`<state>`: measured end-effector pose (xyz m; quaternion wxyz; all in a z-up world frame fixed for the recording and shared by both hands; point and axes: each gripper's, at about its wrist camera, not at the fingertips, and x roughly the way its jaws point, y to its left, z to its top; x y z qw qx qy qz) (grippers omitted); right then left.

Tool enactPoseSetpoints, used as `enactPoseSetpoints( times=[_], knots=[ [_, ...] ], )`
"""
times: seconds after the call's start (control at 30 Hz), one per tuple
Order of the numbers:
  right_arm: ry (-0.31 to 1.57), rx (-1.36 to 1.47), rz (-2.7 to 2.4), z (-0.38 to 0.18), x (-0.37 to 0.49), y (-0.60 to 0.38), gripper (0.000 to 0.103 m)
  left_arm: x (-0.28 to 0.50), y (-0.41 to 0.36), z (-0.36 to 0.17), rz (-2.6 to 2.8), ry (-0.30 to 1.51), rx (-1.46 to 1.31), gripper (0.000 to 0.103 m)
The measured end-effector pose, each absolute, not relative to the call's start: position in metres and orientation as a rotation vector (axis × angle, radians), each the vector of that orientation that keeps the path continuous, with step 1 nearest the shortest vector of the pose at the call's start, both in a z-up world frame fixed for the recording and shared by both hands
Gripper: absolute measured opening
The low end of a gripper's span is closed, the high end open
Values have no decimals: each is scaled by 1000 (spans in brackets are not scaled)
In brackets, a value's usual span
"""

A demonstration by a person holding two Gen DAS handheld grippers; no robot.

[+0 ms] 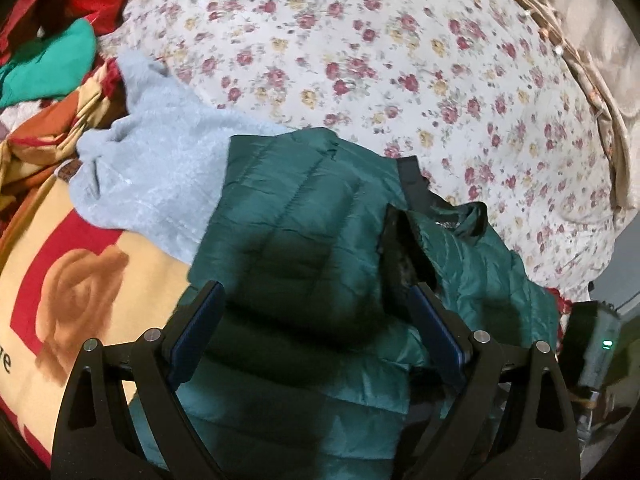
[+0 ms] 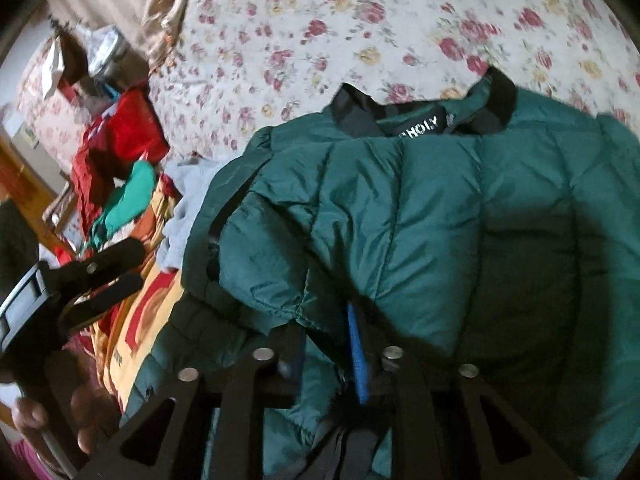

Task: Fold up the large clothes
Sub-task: 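Fold the sleeve across the jacket with the right gripper while the left gripper pins the body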

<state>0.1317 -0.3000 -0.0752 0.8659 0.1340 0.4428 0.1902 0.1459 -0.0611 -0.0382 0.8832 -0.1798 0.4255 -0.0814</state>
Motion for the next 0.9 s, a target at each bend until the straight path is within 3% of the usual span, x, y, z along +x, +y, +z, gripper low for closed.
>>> enactPoseSetpoints(
  times=[0.07, 0.1, 0.43, 0.5, 0.53, 0.63, 0.73, 0.9],
  knots=[
    [894, 263, 400, -62, 118, -309, 74, 146, -71, -38, -192, 891, -362, 93],
    [880, 252, 392, -57, 114, -312, 77, 147, -77, -39, -209, 900, -357, 93],
    [806, 315, 273, -24, 44, -410, 77, 165, -138, -64, -264, 967, -240, 92],
    [796, 331, 228, -24, 33, -430, 77, 168, -148, -67, -279, 968, -202, 67],
    [792, 344, 201, -25, 29, -439, 77, 169, -152, -68, -283, 978, -176, 35],
    [788, 406, 135, -33, 22, -468, 77, 168, -155, -56, -293, 944, -146, 21],
    [784, 452, 90, -41, 22, -483, 77, 164, -148, -37, -287, 870, -129, 14],
    [780, 451, 95, -45, 40, -474, 77, 163, -115, -14, -242, 792, -142, 11]
  ],
)
